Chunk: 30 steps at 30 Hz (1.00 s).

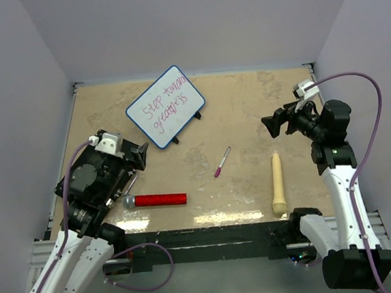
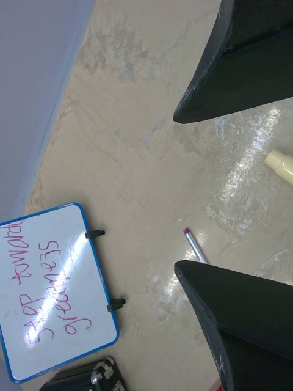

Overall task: Write a sentence on the whiteboard
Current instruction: Reset both arms

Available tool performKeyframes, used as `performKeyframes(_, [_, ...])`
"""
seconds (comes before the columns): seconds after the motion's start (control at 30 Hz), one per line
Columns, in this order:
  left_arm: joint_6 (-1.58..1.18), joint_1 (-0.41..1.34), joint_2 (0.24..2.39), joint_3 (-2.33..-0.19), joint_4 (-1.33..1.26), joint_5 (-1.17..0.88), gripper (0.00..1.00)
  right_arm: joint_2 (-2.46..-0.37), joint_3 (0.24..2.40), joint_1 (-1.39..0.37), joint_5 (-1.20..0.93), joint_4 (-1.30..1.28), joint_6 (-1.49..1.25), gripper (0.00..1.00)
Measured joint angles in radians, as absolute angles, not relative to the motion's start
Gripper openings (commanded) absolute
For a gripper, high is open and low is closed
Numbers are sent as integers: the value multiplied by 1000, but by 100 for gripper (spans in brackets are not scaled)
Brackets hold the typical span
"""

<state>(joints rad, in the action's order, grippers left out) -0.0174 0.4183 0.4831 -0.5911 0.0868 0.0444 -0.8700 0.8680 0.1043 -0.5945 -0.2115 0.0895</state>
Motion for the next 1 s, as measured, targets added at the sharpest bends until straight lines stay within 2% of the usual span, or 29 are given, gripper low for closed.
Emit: performKeyframes(1.0, [-26, 393, 479, -575, 76, 27, 99, -857, 880, 105, -598, -223, 89, 99])
